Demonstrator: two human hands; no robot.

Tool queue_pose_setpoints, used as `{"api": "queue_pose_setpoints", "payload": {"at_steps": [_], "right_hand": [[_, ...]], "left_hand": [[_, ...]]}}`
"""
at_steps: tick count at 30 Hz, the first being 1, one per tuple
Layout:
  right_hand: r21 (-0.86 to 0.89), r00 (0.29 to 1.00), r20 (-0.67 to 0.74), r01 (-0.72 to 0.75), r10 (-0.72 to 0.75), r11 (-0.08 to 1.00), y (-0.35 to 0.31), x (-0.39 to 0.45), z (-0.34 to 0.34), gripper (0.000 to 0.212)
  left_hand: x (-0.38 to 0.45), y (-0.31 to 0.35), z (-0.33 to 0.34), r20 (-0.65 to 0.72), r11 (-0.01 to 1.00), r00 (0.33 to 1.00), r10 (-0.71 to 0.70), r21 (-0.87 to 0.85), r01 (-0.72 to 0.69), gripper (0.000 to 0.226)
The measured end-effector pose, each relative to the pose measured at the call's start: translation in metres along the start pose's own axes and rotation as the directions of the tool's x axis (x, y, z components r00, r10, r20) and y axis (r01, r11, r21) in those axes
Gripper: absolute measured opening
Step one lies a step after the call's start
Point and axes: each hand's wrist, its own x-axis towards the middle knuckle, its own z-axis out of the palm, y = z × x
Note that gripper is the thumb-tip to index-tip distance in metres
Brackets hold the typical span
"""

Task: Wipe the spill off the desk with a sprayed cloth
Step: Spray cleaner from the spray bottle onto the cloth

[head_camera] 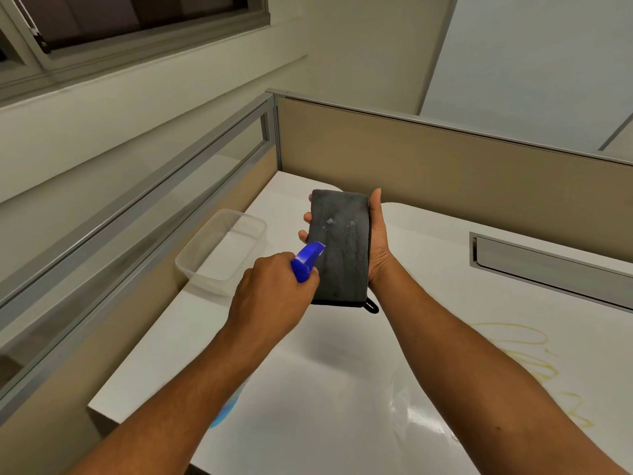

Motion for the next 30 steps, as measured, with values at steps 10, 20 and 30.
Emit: {"api": "queue_pose_setpoints", "payload": {"at_steps": [10,20,30], "right_hand": [[-0.055,0.994,0.046,-0.1,0.102,0.993,0.005,-0.002,0.009,0.117],[0.008,0.997,0.026,-0.068,0.068,0.998,-0.002,-0.022,0.0,0.116],[0.051,0.993,0.03,-0.112,0.11,0.992,0.012,-0.039,-0.002,0.112]], "left_hand": [[-0.01,0.019,0.024,0.019,0.99,0.992,0.126,0.06,-0.127,0.043],[-0.027,-0.012,0.01,-0.078,0.965,0.985,0.153,-0.201,-0.166,0.019],[-0.006,-0.122,-0.032,-0.349,0.841,0.935,-0.061,-0.523,-0.14,0.013]]}}
